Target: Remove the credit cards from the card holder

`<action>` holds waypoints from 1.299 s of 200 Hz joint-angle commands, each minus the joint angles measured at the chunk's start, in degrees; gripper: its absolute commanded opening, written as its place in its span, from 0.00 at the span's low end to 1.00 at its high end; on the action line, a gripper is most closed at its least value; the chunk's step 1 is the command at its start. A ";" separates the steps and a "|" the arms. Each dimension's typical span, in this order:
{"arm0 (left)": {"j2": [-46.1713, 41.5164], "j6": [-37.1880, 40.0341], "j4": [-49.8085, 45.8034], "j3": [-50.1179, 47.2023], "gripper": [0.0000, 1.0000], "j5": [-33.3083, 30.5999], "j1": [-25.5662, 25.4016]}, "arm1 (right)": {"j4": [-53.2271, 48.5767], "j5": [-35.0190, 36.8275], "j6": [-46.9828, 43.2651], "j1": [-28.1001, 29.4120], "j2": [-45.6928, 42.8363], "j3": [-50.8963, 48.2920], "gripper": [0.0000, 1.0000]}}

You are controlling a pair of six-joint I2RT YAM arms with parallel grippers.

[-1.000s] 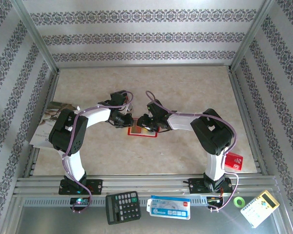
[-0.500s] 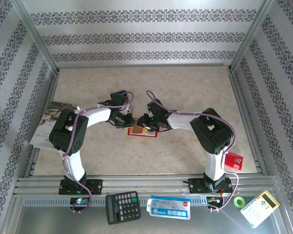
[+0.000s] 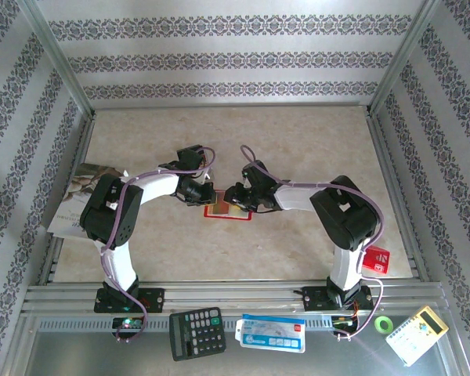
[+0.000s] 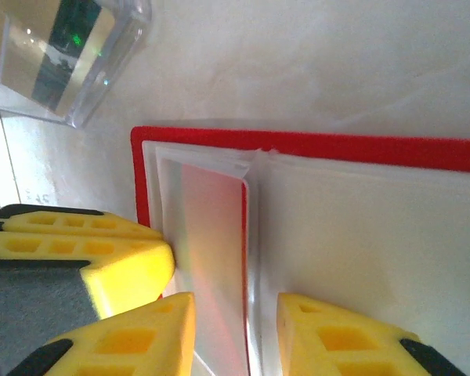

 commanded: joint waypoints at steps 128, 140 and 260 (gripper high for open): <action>2.32 1.65 -3.84 0.80 0.05 -3.38 -1.03 | 3.72 -3.35 -0.75 -1.24 0.61 -1.79 0.16; 2.30 1.65 -3.92 0.79 0.04 -3.42 -1.01 | 3.66 -3.07 -0.68 -1.28 0.40 -1.97 0.16; 2.11 1.44 -3.57 0.38 0.02 -3.26 -1.03 | 3.79 -2.42 0.31 -0.71 1.72 -2.33 0.14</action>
